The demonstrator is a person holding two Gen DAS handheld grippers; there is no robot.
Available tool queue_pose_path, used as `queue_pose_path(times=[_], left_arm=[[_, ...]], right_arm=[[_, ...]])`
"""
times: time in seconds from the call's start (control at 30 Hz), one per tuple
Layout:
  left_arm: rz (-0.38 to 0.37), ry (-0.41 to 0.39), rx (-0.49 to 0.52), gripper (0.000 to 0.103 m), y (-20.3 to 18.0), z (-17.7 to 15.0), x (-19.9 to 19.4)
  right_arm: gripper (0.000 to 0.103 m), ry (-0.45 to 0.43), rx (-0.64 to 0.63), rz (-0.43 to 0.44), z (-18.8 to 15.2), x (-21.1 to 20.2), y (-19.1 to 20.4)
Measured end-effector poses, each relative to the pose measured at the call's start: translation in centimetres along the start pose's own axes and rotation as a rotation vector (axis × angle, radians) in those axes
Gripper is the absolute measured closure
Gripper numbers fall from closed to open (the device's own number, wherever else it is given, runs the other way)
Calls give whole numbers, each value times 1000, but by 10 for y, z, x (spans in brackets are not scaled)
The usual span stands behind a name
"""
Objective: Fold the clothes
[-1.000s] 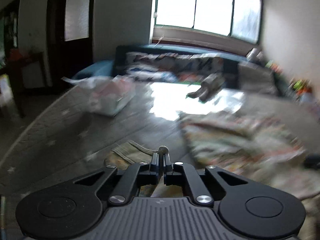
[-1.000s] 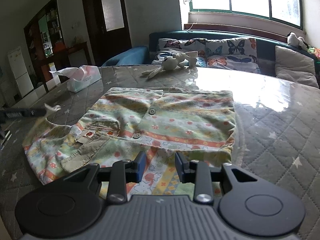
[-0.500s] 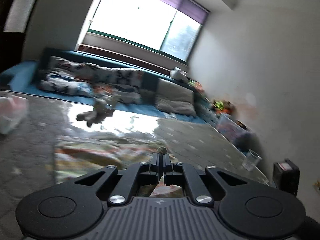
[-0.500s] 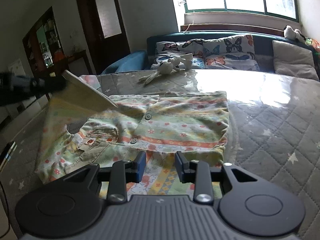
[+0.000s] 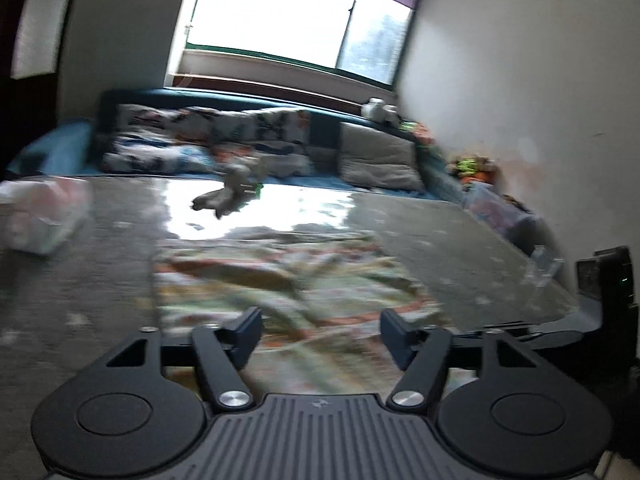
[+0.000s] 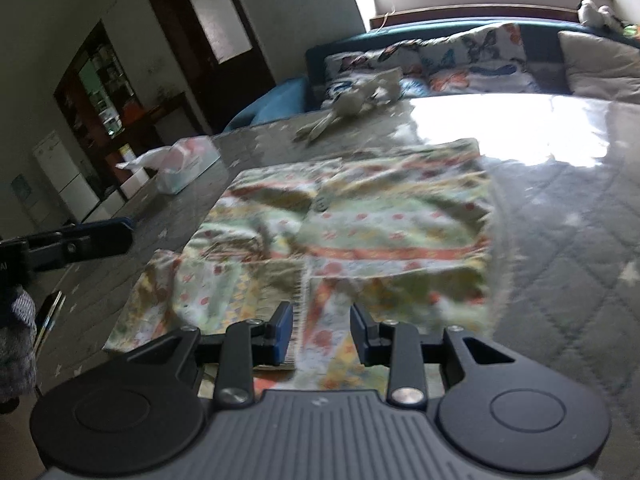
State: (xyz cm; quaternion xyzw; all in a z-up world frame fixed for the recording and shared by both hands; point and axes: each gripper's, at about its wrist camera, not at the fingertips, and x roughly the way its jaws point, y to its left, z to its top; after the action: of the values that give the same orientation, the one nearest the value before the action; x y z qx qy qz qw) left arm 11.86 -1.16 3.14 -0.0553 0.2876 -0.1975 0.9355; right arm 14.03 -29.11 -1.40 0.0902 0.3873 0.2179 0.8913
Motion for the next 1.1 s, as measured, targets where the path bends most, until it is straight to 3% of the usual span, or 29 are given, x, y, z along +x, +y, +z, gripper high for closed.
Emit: queue_pose_path(times=[0.07, 0.27, 0.37, 0.5, 0.67, 1.03, 1.1], left_arm=[[53, -5, 0, 20, 13, -5, -8], [159, 24, -20, 12, 43, -22, -16], [184, 44, -36, 11, 54, -31, -17], [199, 56, -49, 9, 60, -36, -16], [200, 49, -61, 7, 62, -35, -15], [206, 66, -44, 5, 59, -37, -4], [212, 72, -41, 5, 59, -37, -3]], right_arm=[[71, 18, -3, 5, 0, 11, 4], [71, 49, -9, 17, 0, 33, 15], [80, 61, -18, 17, 0, 36, 24], [100, 44, -64, -40, 1, 32, 35], [101, -36, -98, -83, 8, 7, 42], [103, -75, -60, -217, 10, -25, 22], [102, -69, -25, -196, 10, -23, 15]])
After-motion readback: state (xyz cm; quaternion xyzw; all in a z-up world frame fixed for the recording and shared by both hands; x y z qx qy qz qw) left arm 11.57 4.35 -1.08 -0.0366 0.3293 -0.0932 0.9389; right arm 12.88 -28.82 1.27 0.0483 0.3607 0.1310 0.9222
